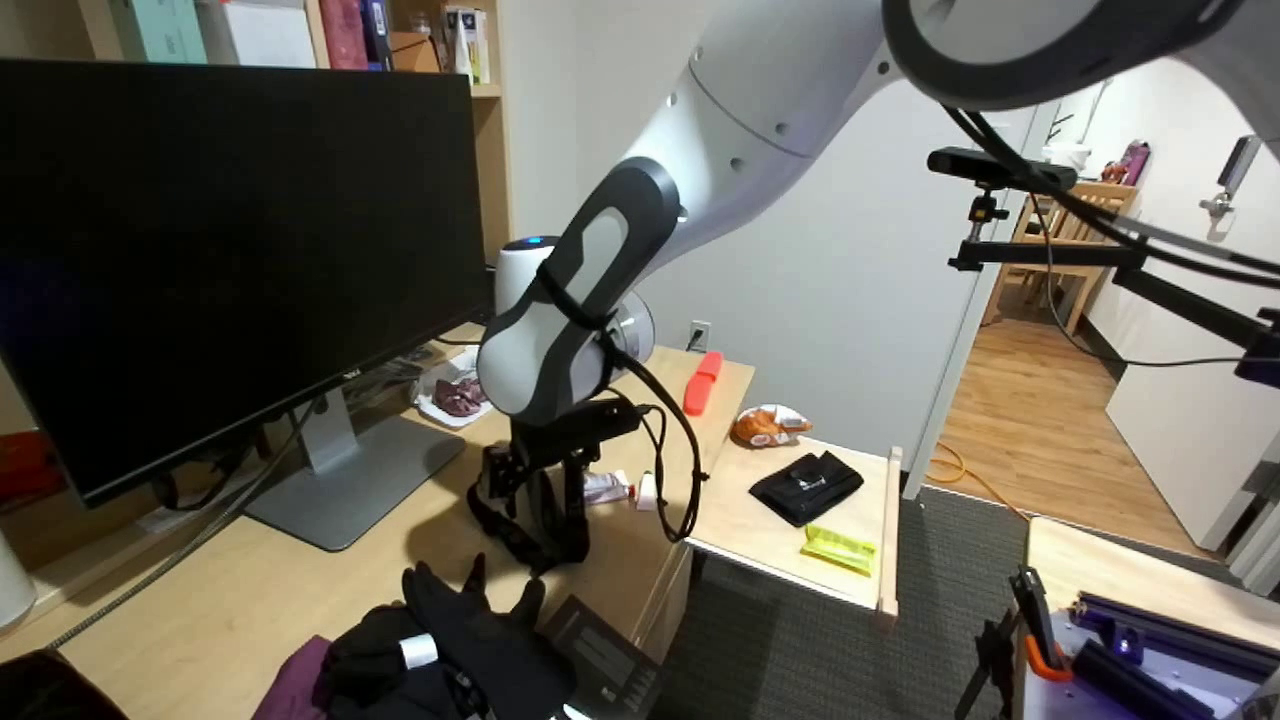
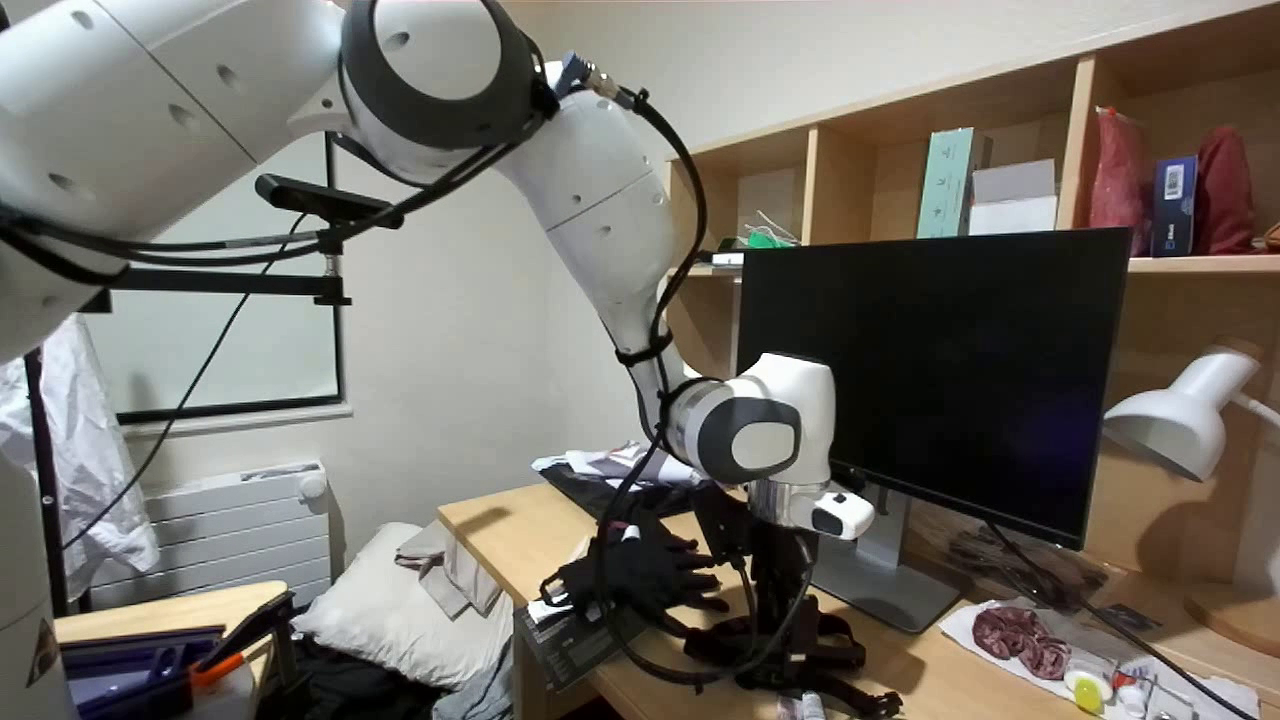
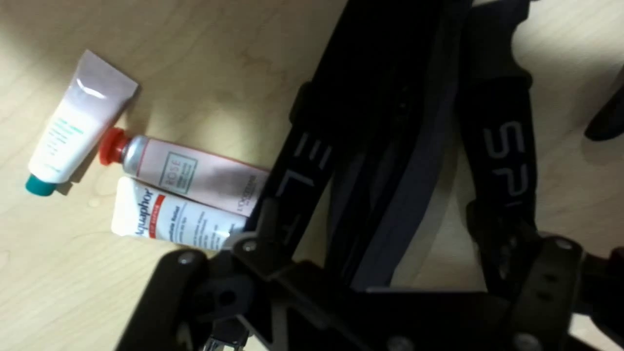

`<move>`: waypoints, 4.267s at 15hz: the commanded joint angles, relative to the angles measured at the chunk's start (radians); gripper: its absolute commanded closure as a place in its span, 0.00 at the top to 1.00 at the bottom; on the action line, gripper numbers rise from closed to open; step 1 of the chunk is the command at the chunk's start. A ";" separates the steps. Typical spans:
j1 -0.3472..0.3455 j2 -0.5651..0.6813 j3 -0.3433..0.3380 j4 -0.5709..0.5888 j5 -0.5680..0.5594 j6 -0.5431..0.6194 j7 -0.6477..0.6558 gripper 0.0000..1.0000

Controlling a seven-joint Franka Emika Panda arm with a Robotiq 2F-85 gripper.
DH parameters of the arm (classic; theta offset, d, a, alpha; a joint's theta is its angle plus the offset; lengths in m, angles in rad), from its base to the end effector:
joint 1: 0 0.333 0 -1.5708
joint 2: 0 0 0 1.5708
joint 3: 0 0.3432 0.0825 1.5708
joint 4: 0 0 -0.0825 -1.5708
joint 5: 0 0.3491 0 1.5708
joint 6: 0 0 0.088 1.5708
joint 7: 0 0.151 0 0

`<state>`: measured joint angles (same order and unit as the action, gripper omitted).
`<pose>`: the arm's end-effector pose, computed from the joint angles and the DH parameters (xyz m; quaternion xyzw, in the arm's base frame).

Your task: Move the black ribbon to the right

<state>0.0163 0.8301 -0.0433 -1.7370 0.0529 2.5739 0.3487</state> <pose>0.6569 -0.0154 0.1055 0.9795 -0.2016 0.0042 0.0010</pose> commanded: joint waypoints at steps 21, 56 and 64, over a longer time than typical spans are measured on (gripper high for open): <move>-0.028 -0.127 0.058 -0.097 0.035 -0.076 -0.203 0.07; -0.012 -0.189 0.002 -0.187 -0.076 -0.030 -0.294 1.00; -0.012 -0.042 0.016 -0.118 -0.062 0.113 -0.296 1.00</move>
<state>0.0139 0.7333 -0.0393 -1.8920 -0.0209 2.6374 0.0592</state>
